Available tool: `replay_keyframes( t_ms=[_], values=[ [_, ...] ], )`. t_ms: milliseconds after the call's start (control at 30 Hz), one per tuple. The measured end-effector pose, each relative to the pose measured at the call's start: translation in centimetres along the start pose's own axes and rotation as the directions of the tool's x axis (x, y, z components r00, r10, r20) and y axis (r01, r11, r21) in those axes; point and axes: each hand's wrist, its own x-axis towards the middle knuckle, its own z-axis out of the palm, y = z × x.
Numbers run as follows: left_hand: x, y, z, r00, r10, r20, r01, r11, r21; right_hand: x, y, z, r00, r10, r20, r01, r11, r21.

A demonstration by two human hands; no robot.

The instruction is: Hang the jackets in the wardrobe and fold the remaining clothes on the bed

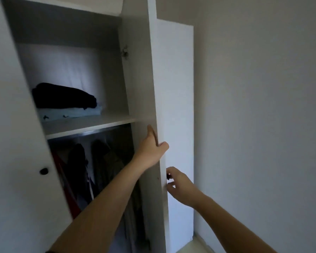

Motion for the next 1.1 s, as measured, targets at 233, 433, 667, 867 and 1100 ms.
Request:
replay_keyframes(
  t_ms=[233, 433, 667, 867, 1100],
  values=[
    [-5.5, -10.7, -12.9, 0.977, -0.188, -0.1, 0.172, 0.973, -0.151, 6.7, -10.4, 10.5, 0.958, -0.27, 0.092, 0.281, 0.95, -0.139],
    [-7.1, -22.9, -20.4, 0.869, -0.219, -0.443, 0.355, 0.9, 0.252, 15.7, -16.8, 20.5, 0.967, -0.25, 0.047, 0.254, 0.942, -0.219],
    [-5.7, -32.8, -24.4, 0.936, -0.243, -0.256, 0.343, 0.464, 0.817, 22.5, -18.6, 26.4, 0.985, -0.163, 0.06, 0.174, 0.925, -0.339],
    [-5.0, -36.4, -24.3, 0.953, -0.178, -0.244, 0.294, 0.364, 0.884, 26.6, -19.2, 27.7, 0.983, -0.147, 0.111, 0.179, 0.905, -0.386],
    [-5.1, -38.0, -24.5, 0.966, -0.132, -0.224, 0.256, 0.341, 0.904, 29.0, -20.0, 29.1, 0.992, -0.061, 0.113, 0.106, 0.89, -0.444]
  ],
)
